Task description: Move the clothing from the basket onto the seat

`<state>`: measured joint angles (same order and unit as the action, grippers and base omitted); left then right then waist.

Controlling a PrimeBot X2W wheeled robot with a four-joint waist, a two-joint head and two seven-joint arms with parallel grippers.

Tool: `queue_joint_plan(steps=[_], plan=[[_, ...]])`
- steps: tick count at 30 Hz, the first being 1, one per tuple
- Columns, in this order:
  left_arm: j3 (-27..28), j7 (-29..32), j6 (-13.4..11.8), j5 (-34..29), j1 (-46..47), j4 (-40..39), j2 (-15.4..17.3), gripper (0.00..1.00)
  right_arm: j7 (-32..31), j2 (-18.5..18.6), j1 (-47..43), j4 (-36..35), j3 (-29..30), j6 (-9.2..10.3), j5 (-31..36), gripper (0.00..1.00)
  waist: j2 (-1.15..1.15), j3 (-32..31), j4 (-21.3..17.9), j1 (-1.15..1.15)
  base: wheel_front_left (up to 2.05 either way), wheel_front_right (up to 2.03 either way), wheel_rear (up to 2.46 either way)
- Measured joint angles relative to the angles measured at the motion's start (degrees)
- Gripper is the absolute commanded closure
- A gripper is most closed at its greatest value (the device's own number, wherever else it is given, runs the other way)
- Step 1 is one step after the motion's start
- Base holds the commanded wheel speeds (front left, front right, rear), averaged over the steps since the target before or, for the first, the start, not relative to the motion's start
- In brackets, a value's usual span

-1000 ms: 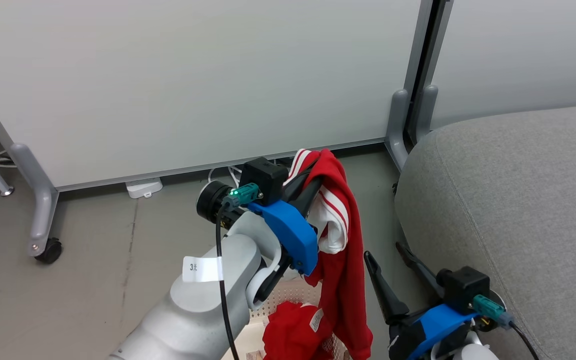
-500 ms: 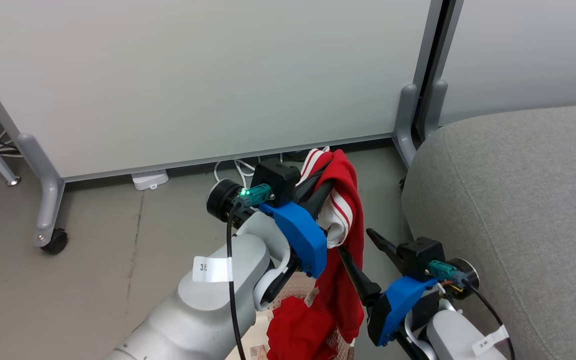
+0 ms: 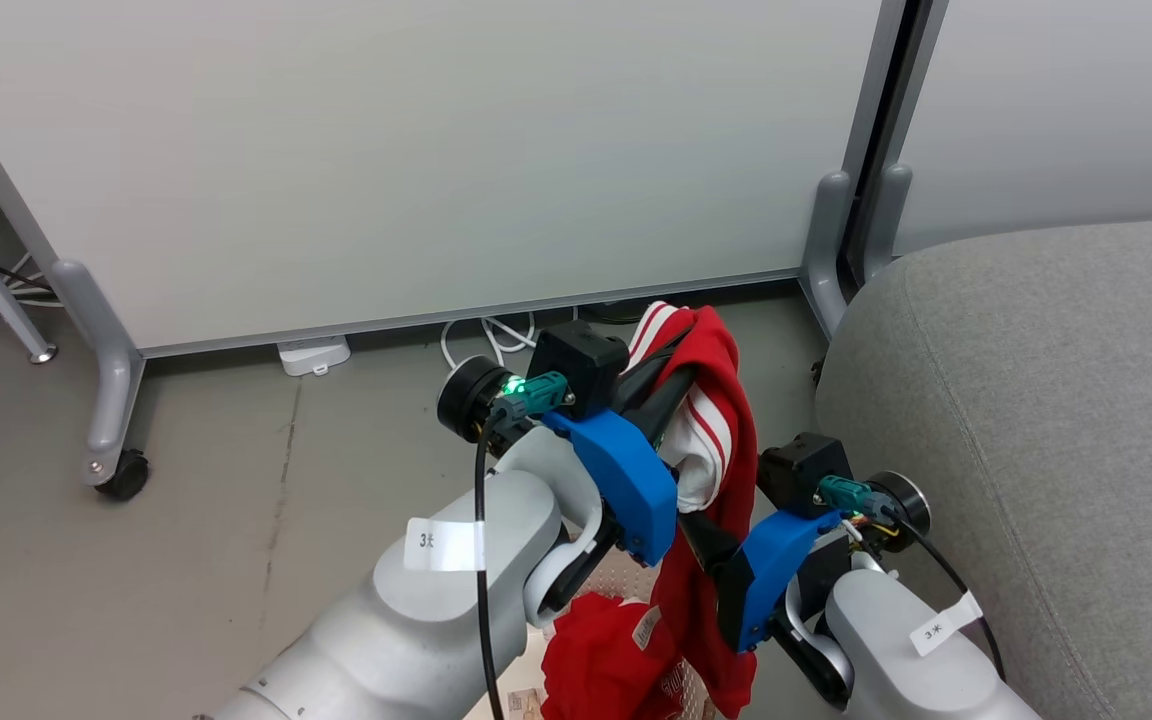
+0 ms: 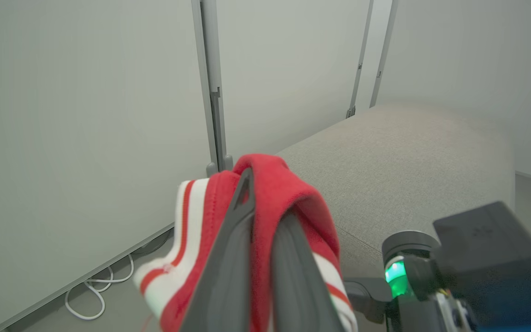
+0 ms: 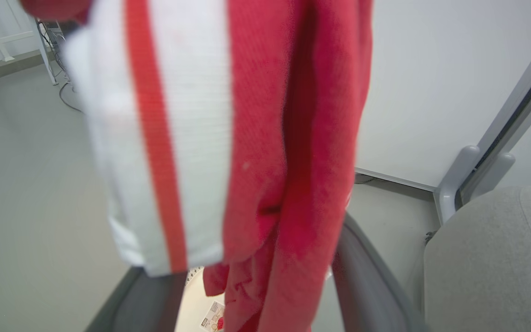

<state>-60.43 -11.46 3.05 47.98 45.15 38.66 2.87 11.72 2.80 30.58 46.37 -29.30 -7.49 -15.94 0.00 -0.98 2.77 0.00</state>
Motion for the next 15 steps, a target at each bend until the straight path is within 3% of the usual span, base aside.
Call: queue_joint_plan(steps=[1,2,3,15], plan=[[-0.23,-0.01,-0.02,0.15,0.12,0.00,0.00,1.00,0.30,0.00,0.35,0.53,-0.40,0.00,-0.55,0.59,0.00,-0.03,0.05,0.00,0.00,0.00,0.00],[-0.43,-0.08,-0.07,0.32,0.20,0.00,0.00,1.00,0.51,0.00,0.56,0.89,-0.73,0.00,-1.13,0.88,0.00,-0.06,0.08,0.00,0.00,0.00,0.00],[-0.63,-0.12,-0.18,0.37,0.28,0.02,0.00,1.00,0.93,0.00,0.68,1.15,-1.01,0.00,-1.58,1.00,0.00,-0.07,0.09,0.00,0.00,0.00,0.00],[-1.41,-0.85,-0.75,1.45,0.84,1.64,0.00,1.00,2.94,0.00,1.93,3.19,-2.87,0.00,-5.38,1.00,0.00,0.01,-0.98,0.00,0.00,0.00,0.00]])
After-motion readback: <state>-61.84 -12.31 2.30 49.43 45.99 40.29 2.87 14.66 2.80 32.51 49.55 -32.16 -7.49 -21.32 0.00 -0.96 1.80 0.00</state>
